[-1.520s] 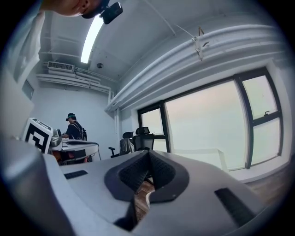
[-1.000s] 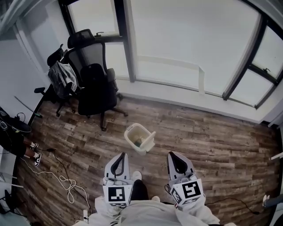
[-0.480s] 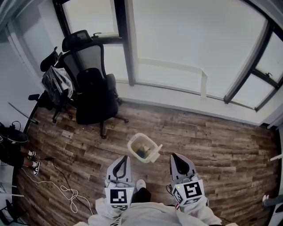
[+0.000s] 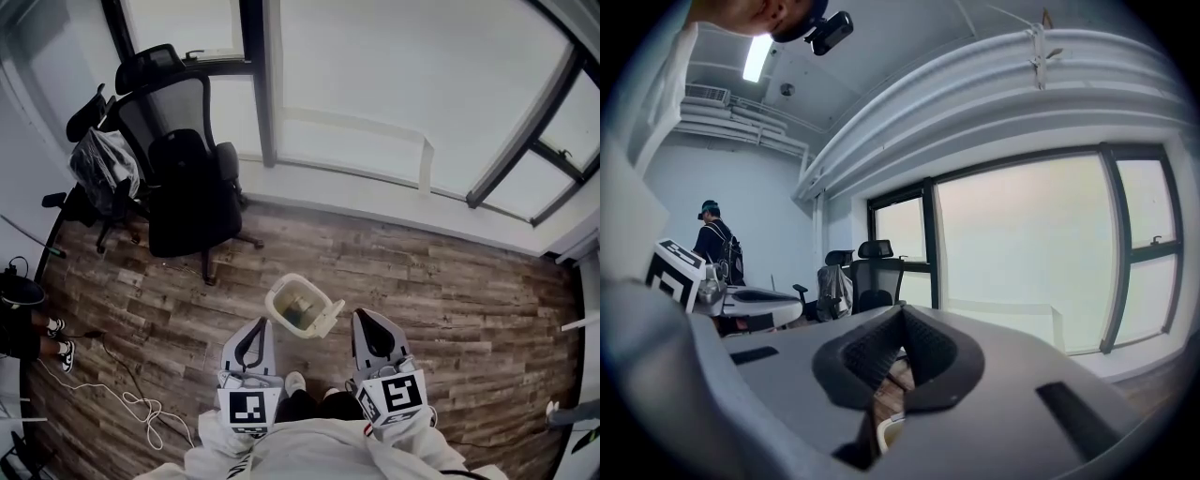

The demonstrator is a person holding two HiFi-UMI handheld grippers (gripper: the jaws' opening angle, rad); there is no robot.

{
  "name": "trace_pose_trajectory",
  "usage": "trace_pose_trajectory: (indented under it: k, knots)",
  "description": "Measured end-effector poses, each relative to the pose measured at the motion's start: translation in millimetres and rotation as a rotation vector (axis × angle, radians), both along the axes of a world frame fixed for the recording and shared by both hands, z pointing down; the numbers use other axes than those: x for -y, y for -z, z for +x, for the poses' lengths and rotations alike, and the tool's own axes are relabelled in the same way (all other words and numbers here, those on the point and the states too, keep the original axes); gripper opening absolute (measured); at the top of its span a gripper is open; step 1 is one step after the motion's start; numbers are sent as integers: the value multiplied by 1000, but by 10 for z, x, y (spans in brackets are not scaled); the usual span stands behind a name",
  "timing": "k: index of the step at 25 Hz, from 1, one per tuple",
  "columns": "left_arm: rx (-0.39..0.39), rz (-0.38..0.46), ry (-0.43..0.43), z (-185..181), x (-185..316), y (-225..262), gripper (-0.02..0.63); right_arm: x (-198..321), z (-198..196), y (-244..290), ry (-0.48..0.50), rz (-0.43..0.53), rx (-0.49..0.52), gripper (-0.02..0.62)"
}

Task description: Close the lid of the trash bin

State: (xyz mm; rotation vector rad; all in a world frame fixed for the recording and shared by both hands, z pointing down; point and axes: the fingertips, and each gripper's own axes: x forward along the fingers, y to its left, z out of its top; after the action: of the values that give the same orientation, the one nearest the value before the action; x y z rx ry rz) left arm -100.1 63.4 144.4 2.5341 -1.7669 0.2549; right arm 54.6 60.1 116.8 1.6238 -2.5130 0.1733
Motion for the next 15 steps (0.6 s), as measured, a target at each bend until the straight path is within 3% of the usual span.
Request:
trace_pose_trajectory:
  k: [15]
  knots:
    - [16, -105, 6, 259, 485, -469, 5, 466, 379, -507, -41, -80, 33, 23]
